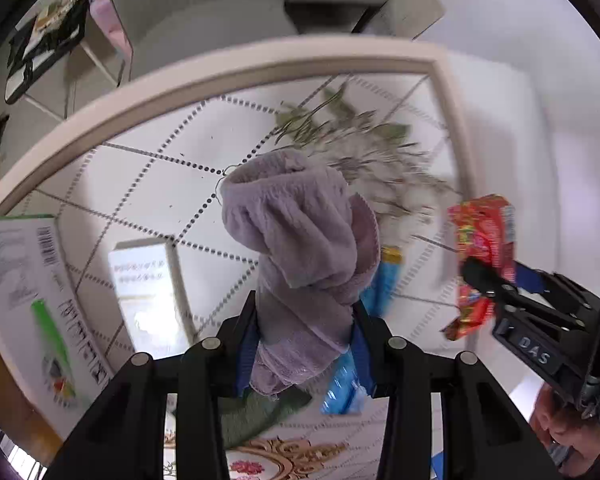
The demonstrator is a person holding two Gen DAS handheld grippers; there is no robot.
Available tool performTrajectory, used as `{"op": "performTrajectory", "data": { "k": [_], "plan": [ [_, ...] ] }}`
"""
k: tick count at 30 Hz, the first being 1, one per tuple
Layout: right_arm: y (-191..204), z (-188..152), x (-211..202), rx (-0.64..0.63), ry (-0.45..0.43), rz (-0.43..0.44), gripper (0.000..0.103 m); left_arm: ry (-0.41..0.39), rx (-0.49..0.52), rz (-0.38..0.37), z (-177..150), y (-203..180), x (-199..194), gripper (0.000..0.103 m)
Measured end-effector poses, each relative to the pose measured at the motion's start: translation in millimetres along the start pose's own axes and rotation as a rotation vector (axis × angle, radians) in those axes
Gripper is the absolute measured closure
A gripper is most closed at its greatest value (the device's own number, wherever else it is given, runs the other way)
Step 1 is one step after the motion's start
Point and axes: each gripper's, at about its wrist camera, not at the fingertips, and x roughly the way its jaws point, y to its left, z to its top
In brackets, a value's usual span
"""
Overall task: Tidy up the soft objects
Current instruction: 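Carry towel and red bag into the box and release both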
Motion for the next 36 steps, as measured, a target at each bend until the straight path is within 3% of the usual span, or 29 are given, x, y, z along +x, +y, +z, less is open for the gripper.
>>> {"op": "performTrajectory", "data": {
  "k": [7, 13, 17, 23, 28, 32, 36],
  "plan": [
    [52.5, -49.2, -69.5, -0.042, -0.091, 0.108, 0.053, -0.136, 0.004, -0.140, -77.8, 28.6, -92.0, 0.065],
    [125.2, -124.7, -109.2, -0.080, -0.116, 0.199, 0.053, -0.250, -0.041, -0.134, -126.8, 91.8, -167.7, 0.065],
    [195.0, -161.4, -119.9, -0.138, -0.104, 0.251, 0.053, -0.267, -0.100, -0.124, -163.2, 152.7, -196.7, 0.065],
    [292.7, -185.3, -116.1, -0.199, -0.072, 0.269, 0.053, -0.303, -0.212, -0.047, -179.8, 244.2, -213.4, 0.065],
    [354.5, -183.3, -101.4, -0.239, -0.071, 0.217, 0.053, -0.334, -0.256, 0.028, -175.7, 303.8, -220.2, 0.065],
    [388.7, -174.4, -79.1, -0.248, -0.051, 0.157, 0.053, -0.295, -0.269, 0.053, -151.3, 340.5, -202.6, 0.065],
    [397.2, -152.6, -43.1, -0.239, -0.024, 0.111, 0.053, -0.217, -0.279, 0.057, -126.6, 362.4, -174.1, 0.065]
  ]
}}
